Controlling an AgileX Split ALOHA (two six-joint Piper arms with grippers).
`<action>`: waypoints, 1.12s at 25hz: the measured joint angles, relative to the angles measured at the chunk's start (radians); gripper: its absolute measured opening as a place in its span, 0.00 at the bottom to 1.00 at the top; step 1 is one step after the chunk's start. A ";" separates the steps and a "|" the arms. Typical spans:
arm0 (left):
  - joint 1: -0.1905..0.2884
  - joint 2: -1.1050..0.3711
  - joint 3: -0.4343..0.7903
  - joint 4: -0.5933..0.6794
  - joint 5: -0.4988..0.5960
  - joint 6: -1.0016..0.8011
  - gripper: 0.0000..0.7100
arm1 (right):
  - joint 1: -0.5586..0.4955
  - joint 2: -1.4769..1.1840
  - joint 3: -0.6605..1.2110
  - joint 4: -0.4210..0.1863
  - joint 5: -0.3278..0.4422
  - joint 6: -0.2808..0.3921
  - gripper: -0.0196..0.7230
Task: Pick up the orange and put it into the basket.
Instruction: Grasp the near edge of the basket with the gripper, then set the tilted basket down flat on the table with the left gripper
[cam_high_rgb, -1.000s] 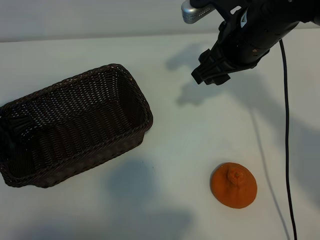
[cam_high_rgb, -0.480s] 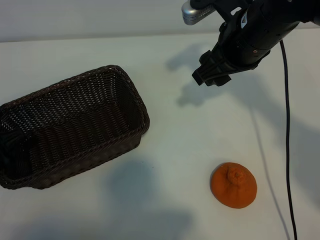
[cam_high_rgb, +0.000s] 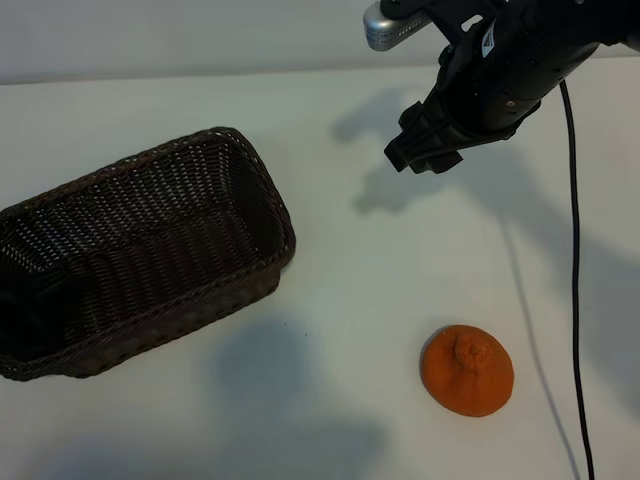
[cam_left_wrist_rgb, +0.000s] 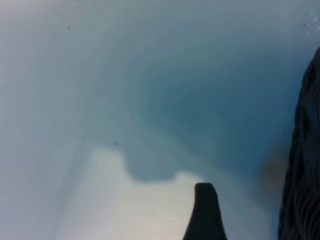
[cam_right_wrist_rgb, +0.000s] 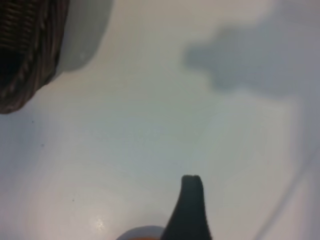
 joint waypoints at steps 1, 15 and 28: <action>0.000 0.016 0.000 -0.003 -0.004 0.001 0.81 | 0.000 0.000 0.000 0.000 0.000 0.000 0.83; 0.002 0.021 -0.002 -0.046 -0.071 0.005 0.58 | 0.000 0.000 0.000 0.001 0.009 0.000 0.83; 0.002 -0.041 -0.026 -0.131 -0.016 0.125 0.58 | 0.000 0.000 0.000 0.001 0.010 0.000 0.83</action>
